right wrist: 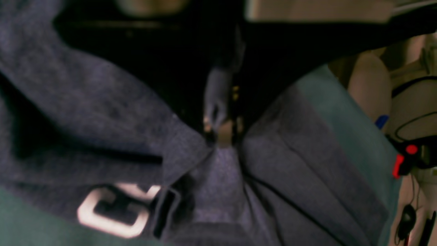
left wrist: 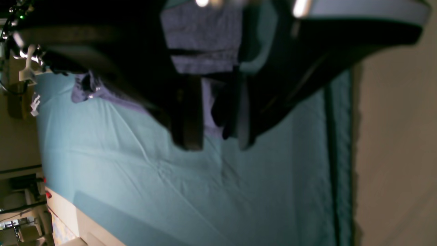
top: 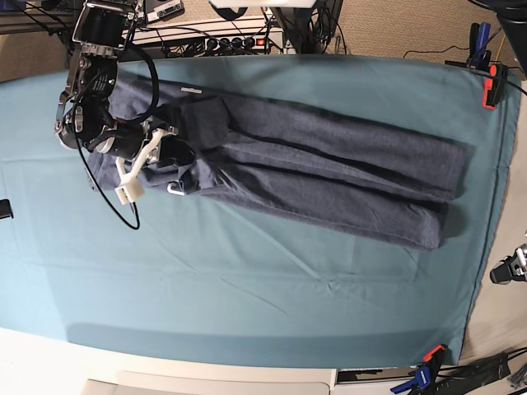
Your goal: Fold the T-shirt properly
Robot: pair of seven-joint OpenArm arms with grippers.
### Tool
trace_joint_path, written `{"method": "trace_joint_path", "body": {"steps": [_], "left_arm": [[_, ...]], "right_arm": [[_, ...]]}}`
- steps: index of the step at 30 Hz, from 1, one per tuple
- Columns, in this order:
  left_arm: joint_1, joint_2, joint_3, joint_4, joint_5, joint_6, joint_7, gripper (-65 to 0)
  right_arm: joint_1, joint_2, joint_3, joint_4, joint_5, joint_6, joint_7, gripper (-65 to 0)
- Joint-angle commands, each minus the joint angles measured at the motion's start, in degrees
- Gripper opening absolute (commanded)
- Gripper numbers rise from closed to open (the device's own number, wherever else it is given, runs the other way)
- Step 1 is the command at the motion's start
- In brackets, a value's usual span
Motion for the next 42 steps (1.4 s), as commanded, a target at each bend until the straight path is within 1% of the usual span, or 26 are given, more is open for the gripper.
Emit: {"method": "trace_joint_path", "body": {"steps": [1, 3, 7, 9, 11, 15, 20, 24, 28, 32, 36, 39, 42], "left_arm": [[-1.88, -1.29, -0.13, 0.81, -1.44, -0.49, -1.07, -45.4], [-1.88, -1.29, -0.13, 0.81, -1.44, -0.49, -1.07, -45.5], [-1.88, -1.29, -0.13, 0.81, -1.44, -0.49, -1.07, -45.4], [-1.88, -1.29, -0.13, 0.81, -1.44, -0.49, -1.07, -45.4], [-1.88, -1.29, -0.13, 0.81, -1.44, -0.49, -1.07, -45.4], [-1.88, -1.29, -0.13, 0.81, -1.44, -0.49, -1.07, -45.4], [-1.88, -1.29, -0.13, 0.81, -1.44, -0.49, -1.05, -45.4], [-1.88, -1.29, -0.13, 0.81, -1.42, -0.49, -1.07, -45.4], [-1.88, -1.29, -0.13, 0.81, -1.44, -0.49, -1.07, -45.4], [-1.88, -1.29, -0.13, 0.81, -1.44, -0.49, -1.09, -45.4], [-1.88, -1.29, -0.13, 0.81, -1.42, -0.49, -1.2, -45.4], [-1.88, -1.29, -0.13, 0.81, -1.38, -0.49, -1.68, -45.4], [-1.88, -1.29, -0.13, 0.81, -1.14, -0.49, -1.68, -45.4]], "right_arm": [[0.79, 0.66, 0.17, 1.09, 1.62, 0.37, 0.63, -65.0], [0.81, 0.68, 0.17, 1.09, 1.86, 0.37, 0.63, -65.0], [0.81, 0.66, 0.17, 1.09, 4.48, 0.46, 0.16, -65.0], [0.79, 0.66, 0.17, 1.09, 5.66, 1.53, 0.16, -65.0], [0.79, 0.66, 0.17, 1.09, 7.45, 1.84, 0.16, -65.0], [0.79, 0.66, 0.17, 1.09, 11.39, 3.48, 0.16, -65.0], [0.79, 0.66, 0.17, 1.09, 15.3, 3.51, 0.16, -65.0], [0.35, 0.68, 0.15, 1.09, 16.02, 3.51, 0.16, -65.0], [-0.17, 0.68, 0.07, 1.09, 18.18, 3.51, 0.16, -65.0], [-0.31, 0.68, 0.07, 1.09, 18.62, 3.51, 0.16, -65.0], [-0.31, 0.72, -0.28, 1.09, 20.79, 3.51, 0.16, -65.0], [-0.31, 0.92, -2.64, 1.09, 20.83, 3.51, 0.16, -65.0], [-0.28, 0.94, -6.45, 1.09, 20.17, 3.51, 0.16, -65.0]]}}
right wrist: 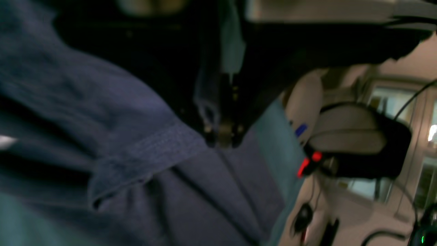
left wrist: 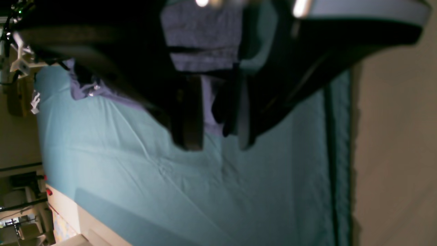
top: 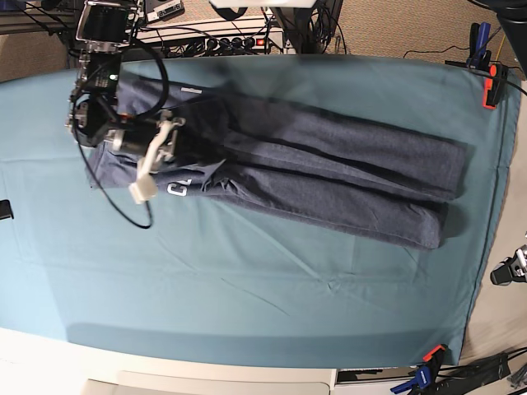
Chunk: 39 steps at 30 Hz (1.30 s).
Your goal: Fold the T-shirt properly
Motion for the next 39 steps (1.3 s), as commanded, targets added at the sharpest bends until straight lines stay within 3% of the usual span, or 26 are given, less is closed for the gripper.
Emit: {"method": "trace_joint_path", "body": {"steps": [1, 4, 8, 17, 21, 23, 29, 33, 36, 39], "left_arm": [[-1.88, -1.29, -0.13, 0.81, -0.81, -0.49, -1.05, -45.4], [-1.88, -1.29, -0.13, 0.81, 0.0, -0.49, -1.46, -45.4], [-1.88, -1.29, -0.13, 0.81, 0.0, -0.49, -1.46, -45.4], [-1.88, -1.29, -0.13, 0.81, 0.0, -0.49, -1.49, -45.4], [-1.88, -1.31, -0.13, 0.81, 0.02, -0.49, -1.46, -45.4], [-1.88, -1.42, -0.13, 0.81, 0.02, -0.49, -1.44, -45.4], [-1.88, -2.58, -0.13, 0.81, 0.46, -0.49, -1.46, -45.4], [-1.88, -3.69, -0.13, 0.81, 0.46, -0.49, -1.44, -45.4], [-1.88, -4.44, -0.13, 0.81, 0.48, -0.09, -1.09, -45.4], [-1.86, -5.11, -0.13, 0.81, 0.46, 0.02, -0.22, -45.4]], "right_arm": [[0.79, 0.74, -1.18, 1.09, 1.57, 0.52, 0.93, -63.7], [0.79, 0.46, -5.11, 1.09, -0.37, 0.52, 0.93, -59.4], [0.81, 0.46, -8.59, 1.09, -3.87, 0.52, 0.93, -59.4], [0.81, 0.46, -8.52, 1.09, -6.14, 0.52, 0.93, -58.6], [0.81, 0.46, -8.52, 1.09, -6.54, 0.52, 0.93, -40.6], [0.81, 0.46, -8.52, 1.09, -6.51, 0.52, 0.93, -37.3], [1.42, 0.46, -8.52, 1.68, -0.48, 0.52, 0.93, -37.3], [1.44, 0.44, -8.52, 7.91, 4.0, 0.52, 0.93, -37.4], [1.44, 0.44, -8.39, 15.06, 0.35, 0.52, 0.93, -37.4], [1.42, 0.46, -8.39, 20.61, -9.79, 0.52, 0.93, -37.4]]}}
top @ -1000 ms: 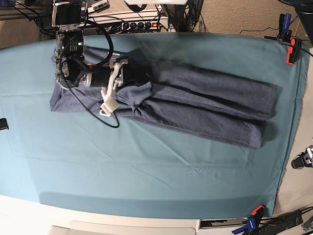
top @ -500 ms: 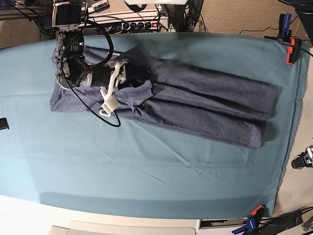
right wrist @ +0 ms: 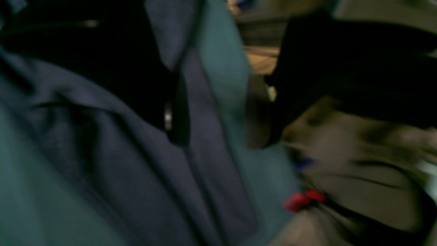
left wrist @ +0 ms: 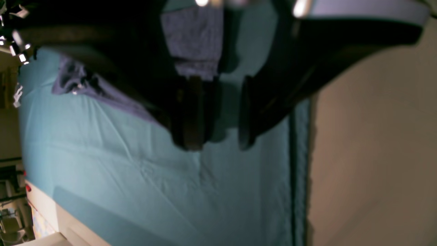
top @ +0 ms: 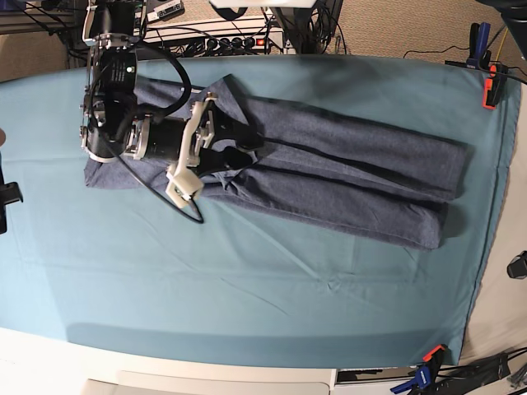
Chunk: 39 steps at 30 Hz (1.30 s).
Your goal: Fold the T-shirt properly
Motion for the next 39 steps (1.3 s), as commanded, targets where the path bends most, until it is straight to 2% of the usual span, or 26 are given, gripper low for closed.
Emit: {"method": "trace_joint_path", "body": {"steps": [1, 4, 7, 9, 11, 15, 20, 27, 39], "left_arm": [[-1.73, -1.73, -0.13, 0.81, -1.42, -0.22, -0.26, -45.4], [-0.72, -2.12, -0.11, 0.81, -1.46, 0.5, 0.33, -45.4], [1.97, -2.12, -0.11, 0.81, -1.75, 0.85, 0.37, -45.4], [4.39, -1.92, -0.11, 0.81, -4.22, 0.85, 1.73, -45.4], [6.8, -1.36, -0.11, 0.81, -7.56, 0.81, 3.76, -45.4], [10.47, 0.94, -0.11, 0.81, -10.82, 0.37, 5.49, -42.1], [13.46, 5.03, -0.11, 0.81, -11.86, 0.2, 6.56, -40.0], [14.49, 9.51, -0.11, 0.9, -11.86, 0.17, 6.75, -39.0], [14.51, 10.43, -0.11, 0.92, -11.86, -0.73, 6.73, -39.0]], "right_arm": [[0.76, 0.5, 0.26, 1.64, -2.32, 0.08, 1.03, -37.4], [0.79, 0.5, 0.66, 2.16, -15.72, 0.08, 6.1, -37.4], [0.79, 0.5, 2.84, 2.16, -26.47, -0.17, 11.3, -37.4], [0.83, 0.5, 5.42, 2.21, -32.26, -3.61, 13.86, -37.4], [0.83, 0.5, 8.37, 2.21, -35.87, -5.6, 16.17, -37.4], [1.18, 0.52, 14.16, 2.21, -37.83, -7.3, 17.9, -37.4], [1.25, 0.52, 20.04, 2.19, -37.75, -7.39, 18.03, -37.4], [1.22, 0.52, 22.75, 2.19, -37.73, -7.37, 17.81, -37.4], [1.22, 0.52, 22.75, 2.19, -37.75, -7.34, 17.92, -37.4]]}}
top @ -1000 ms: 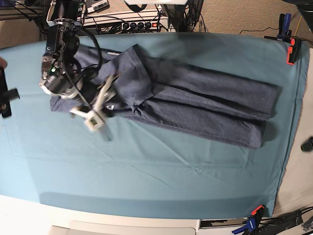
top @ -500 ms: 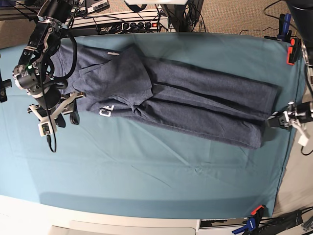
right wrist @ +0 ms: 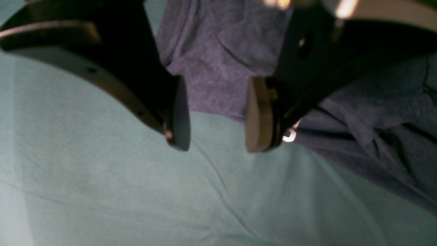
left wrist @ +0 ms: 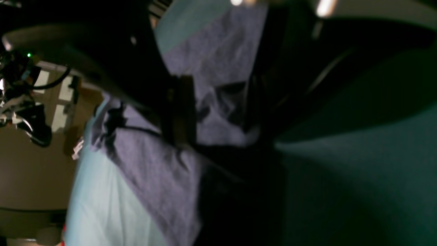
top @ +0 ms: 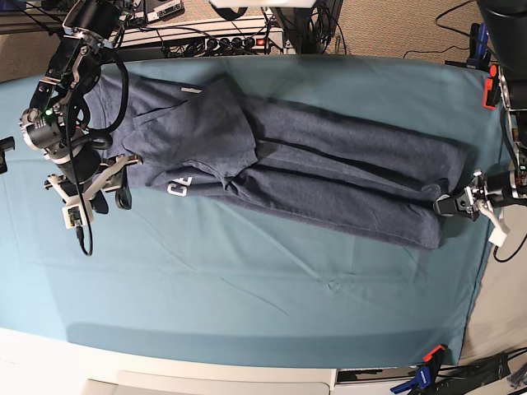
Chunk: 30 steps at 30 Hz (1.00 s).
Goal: Fold the T-shirt properly
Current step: 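Release the shirt with the right gripper and move the left gripper to the hem end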
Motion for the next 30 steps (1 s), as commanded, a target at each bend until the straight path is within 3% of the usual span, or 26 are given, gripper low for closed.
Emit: {"method": "trace_joint_path", "body": {"steps": [1, 6, 14, 30], "left_arm": [[-1.4, -1.27, -0.2, 0.81, -1.54, -0.49, -0.2, -39.0], [-1.42, -2.16, -0.2, 1.18, -1.54, -0.49, -0.96, -39.0], [-1.25, -3.21, -0.2, 2.8, 5.6, -0.49, -4.63, -39.0], [0.48, 2.25, -0.2, 2.8, 5.01, -0.2, -4.74, -39.0]], "right_arm": [[0.92, 0.68, 0.26, 1.01, 0.74, -0.04, 1.36, -37.4], [0.92, 0.68, 0.26, 1.01, 0.66, -0.02, 1.31, -37.4], [0.92, 0.68, 0.26, 1.01, 0.52, -0.04, 1.66, -37.4], [0.92, 0.68, 0.26, 1.01, 0.52, -0.04, 1.6, -37.4]]}}
